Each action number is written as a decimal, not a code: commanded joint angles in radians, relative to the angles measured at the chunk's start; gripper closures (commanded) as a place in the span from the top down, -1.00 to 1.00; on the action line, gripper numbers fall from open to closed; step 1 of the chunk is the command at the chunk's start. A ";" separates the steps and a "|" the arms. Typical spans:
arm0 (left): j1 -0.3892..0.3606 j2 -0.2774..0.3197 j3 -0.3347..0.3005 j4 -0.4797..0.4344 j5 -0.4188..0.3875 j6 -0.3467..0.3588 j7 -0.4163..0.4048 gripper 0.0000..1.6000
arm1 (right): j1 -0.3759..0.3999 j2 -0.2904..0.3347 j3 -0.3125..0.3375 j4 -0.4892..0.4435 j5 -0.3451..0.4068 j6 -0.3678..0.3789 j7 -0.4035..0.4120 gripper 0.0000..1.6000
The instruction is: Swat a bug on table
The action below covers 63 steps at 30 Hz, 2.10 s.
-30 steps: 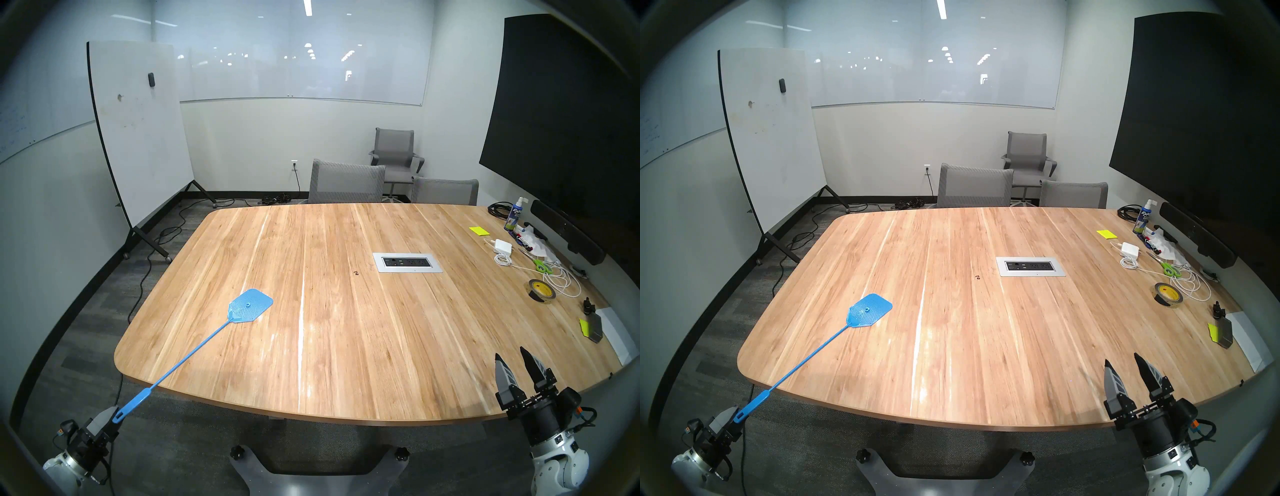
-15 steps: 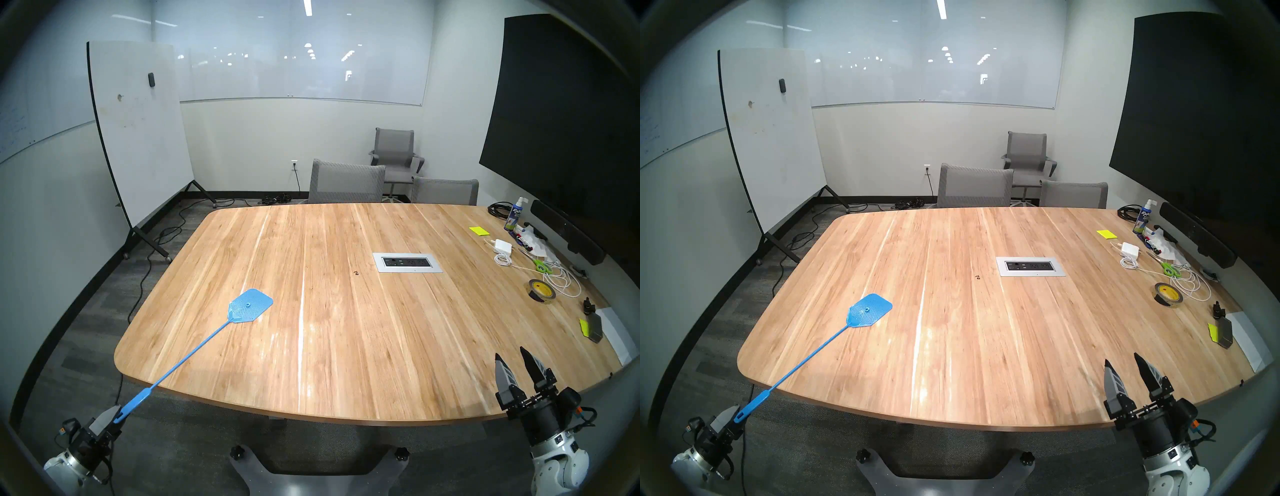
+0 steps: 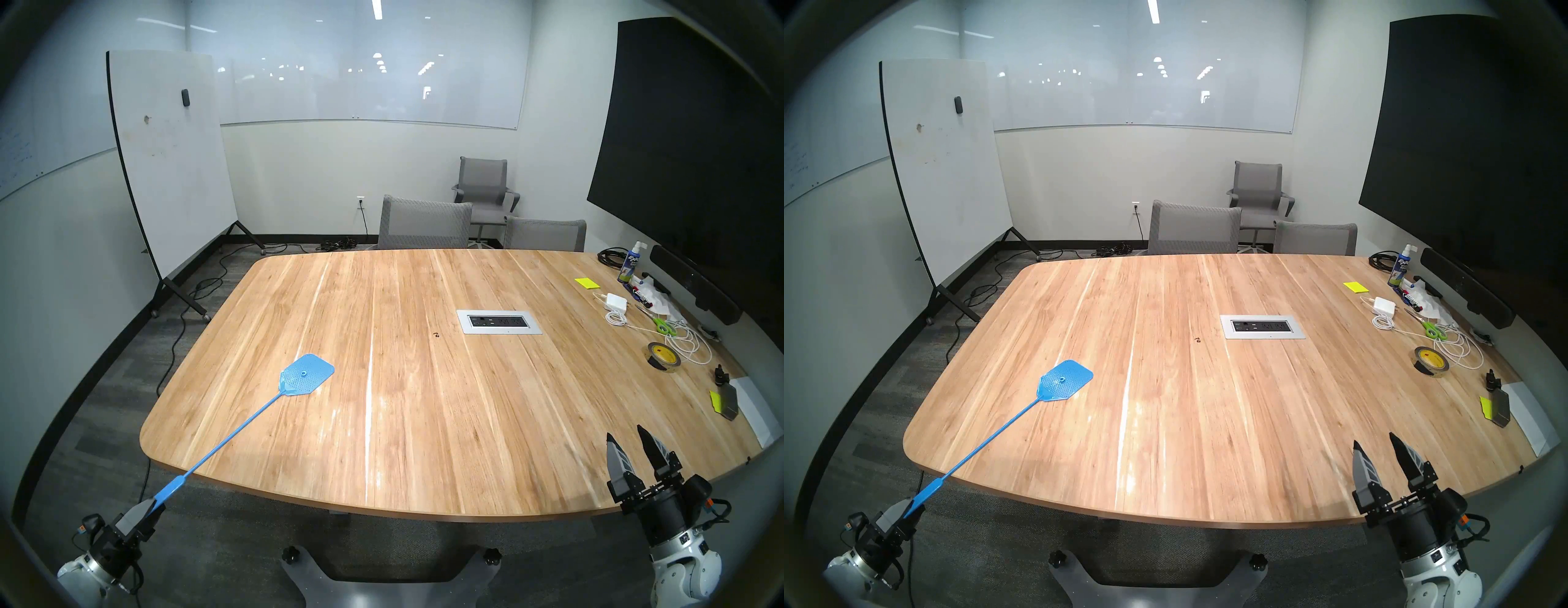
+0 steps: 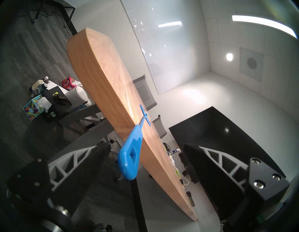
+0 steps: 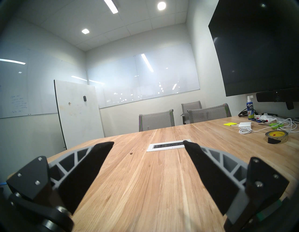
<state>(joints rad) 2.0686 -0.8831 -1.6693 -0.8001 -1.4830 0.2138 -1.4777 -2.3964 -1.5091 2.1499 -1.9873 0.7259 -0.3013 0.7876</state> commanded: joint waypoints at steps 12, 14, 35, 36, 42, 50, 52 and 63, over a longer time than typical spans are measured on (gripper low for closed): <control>-0.050 0.011 0.032 0.054 -0.012 -0.011 -0.006 1.00 | 0.001 0.001 0.000 -0.017 -0.001 0.000 0.002 1.00; -0.053 0.010 0.036 0.057 -0.012 -0.014 -0.006 1.00 | 0.001 0.000 0.000 -0.017 -0.001 0.000 0.003 1.00; -0.093 0.014 0.058 0.109 -0.022 -0.022 -0.006 1.00 | 0.002 -0.001 0.001 -0.016 -0.002 0.001 0.004 1.00; -0.097 0.013 0.061 0.113 -0.021 -0.022 -0.006 1.00 | 0.003 -0.001 0.001 -0.016 -0.002 0.001 0.004 1.00; -0.116 0.007 0.073 0.136 -0.016 -0.024 -0.006 0.42 | 0.003 -0.001 0.001 -0.016 -0.002 0.001 0.004 1.00; -0.134 0.007 0.086 0.166 -0.016 -0.036 -0.006 -1.00 | 0.003 -0.002 0.002 -0.016 -0.002 0.002 0.005 1.00; -0.134 0.009 0.089 0.170 -0.018 -0.038 -0.006 -1.00 | 0.003 -0.002 0.002 -0.016 -0.002 0.002 0.005 1.00; -0.067 0.036 0.073 0.107 -0.046 -0.071 -0.006 -1.00 | 0.004 -0.003 0.002 -0.016 -0.003 0.002 0.006 1.00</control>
<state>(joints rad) 1.9394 -0.8715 -1.5752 -0.6449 -1.5159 0.1545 -1.4861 -2.3934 -1.5136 2.1523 -1.9871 0.7237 -0.2984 0.7921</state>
